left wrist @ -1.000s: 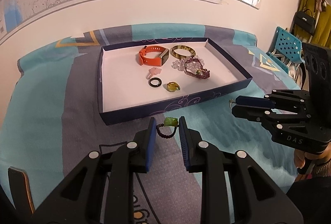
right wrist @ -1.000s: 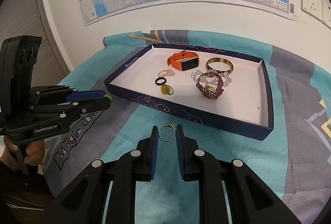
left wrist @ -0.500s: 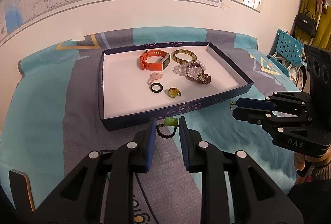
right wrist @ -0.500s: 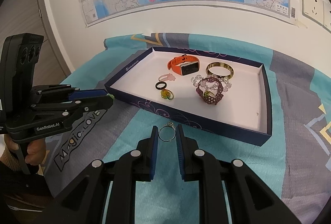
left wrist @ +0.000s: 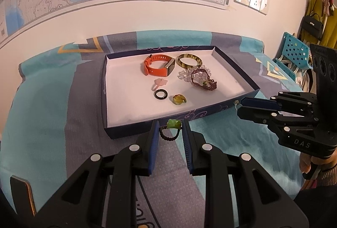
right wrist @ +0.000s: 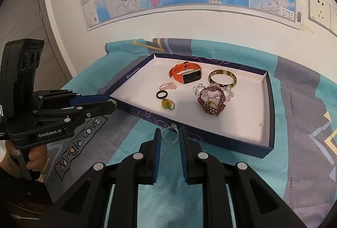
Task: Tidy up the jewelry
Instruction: 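Carry the black green-stone ring toward the tray while the right tool carries the silver ring, then lower the black green-stone ring into the tray while the right tool lowers the silver ring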
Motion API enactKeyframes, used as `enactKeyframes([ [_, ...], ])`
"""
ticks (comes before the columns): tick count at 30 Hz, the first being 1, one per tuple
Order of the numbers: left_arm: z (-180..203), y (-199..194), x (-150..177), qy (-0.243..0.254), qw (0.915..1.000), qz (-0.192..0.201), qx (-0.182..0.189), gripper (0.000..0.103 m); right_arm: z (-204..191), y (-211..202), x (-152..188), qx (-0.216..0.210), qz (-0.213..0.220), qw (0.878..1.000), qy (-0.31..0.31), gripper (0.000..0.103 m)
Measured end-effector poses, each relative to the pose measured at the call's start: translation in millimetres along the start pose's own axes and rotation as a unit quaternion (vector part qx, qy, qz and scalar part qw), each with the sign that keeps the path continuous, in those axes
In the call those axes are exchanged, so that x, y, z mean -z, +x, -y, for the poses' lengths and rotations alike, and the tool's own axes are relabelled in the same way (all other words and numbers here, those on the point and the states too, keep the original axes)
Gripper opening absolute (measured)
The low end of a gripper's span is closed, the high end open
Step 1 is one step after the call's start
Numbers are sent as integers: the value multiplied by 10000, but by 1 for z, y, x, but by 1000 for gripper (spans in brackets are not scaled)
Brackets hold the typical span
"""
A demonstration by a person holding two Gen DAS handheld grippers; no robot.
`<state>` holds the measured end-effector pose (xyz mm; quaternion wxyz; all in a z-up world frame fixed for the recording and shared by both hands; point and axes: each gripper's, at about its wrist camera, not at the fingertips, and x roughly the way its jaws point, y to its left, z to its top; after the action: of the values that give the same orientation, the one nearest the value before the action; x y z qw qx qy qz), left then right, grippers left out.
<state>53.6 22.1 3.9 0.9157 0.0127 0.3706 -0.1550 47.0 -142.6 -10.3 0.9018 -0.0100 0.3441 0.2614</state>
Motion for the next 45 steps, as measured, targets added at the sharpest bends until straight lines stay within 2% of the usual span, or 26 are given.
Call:
enactKeyframes([
  [23,-7,5,-15,-84,9999,103,-69,23,7,4,-24,25,152,9999,-30,16],
  [45,-6,16,-25,-83,9999,85,-99,23,18,16,-32,110,121,9999,14,16],
])
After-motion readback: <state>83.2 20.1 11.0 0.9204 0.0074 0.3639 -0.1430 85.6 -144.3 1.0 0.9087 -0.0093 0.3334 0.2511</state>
